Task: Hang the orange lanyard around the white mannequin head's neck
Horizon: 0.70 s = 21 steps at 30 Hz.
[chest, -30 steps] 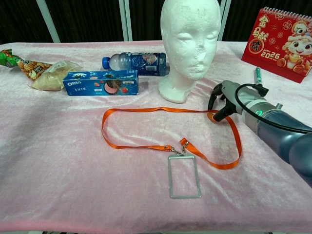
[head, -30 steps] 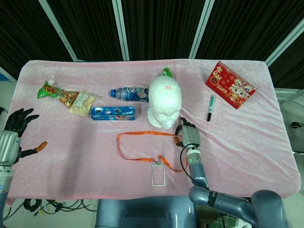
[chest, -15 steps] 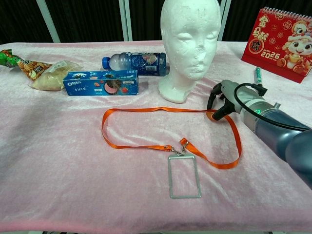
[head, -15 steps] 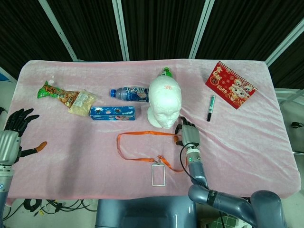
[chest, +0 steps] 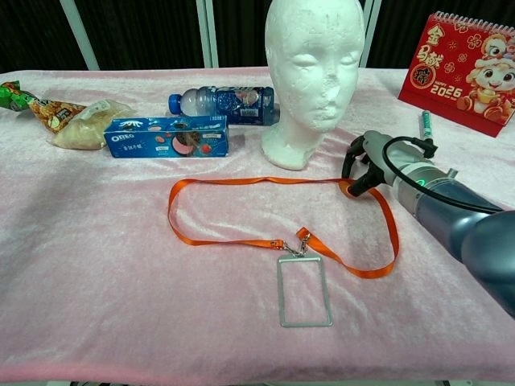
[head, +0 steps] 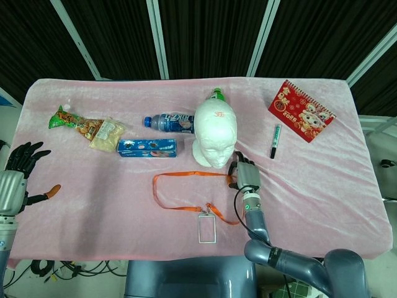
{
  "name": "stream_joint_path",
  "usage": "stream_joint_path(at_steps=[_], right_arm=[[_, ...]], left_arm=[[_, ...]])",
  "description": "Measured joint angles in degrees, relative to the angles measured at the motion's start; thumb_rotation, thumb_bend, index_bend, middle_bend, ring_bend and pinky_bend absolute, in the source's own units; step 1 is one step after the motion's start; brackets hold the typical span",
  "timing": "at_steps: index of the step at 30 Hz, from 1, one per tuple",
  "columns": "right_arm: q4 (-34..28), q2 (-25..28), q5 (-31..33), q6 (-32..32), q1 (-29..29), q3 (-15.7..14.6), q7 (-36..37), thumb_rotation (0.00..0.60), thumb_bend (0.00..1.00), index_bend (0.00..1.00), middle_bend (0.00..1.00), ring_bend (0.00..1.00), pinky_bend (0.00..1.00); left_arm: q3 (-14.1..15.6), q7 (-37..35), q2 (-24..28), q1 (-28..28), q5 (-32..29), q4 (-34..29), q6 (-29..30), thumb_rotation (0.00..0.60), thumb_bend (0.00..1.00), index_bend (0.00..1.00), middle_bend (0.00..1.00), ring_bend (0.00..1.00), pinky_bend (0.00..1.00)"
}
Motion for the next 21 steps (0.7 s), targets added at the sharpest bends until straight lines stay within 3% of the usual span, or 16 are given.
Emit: stream_joint_path(at_steps=[6,12,21], right_arm=[[-0.7,0.7,-0.9,0.2,-0.5,0.1,0.5,0.600,0.42,0.67,0.11,0.18,0.18],[-1.4,1.1,-0.7,0.1,-0.9,0.2,0.3,0.600,0.43,0.67,0.11,0.18,0.18],[-3.2,2.1,-0.6,0.5,-1.5,0.4,0.0,0.600,0.43,0.67,0.11,0.18,0.18]], left_arm=[[0.2,0.7,-0.3,-0.5,0.1,-0.4,-1.2,0.600,0.24,0.26,0.09,0.00,0.04],[0.1,1.9,-0.2,-2.5,-2.3,-4.4,-7.7,0.600,0.27,0.32,0.10,0.00,0.04],[-3.3,12.5,0.6,-10.2,-17.4,-13.9,-24.3,0.600,0.28,0.36,0.12,0.00,0.04]])
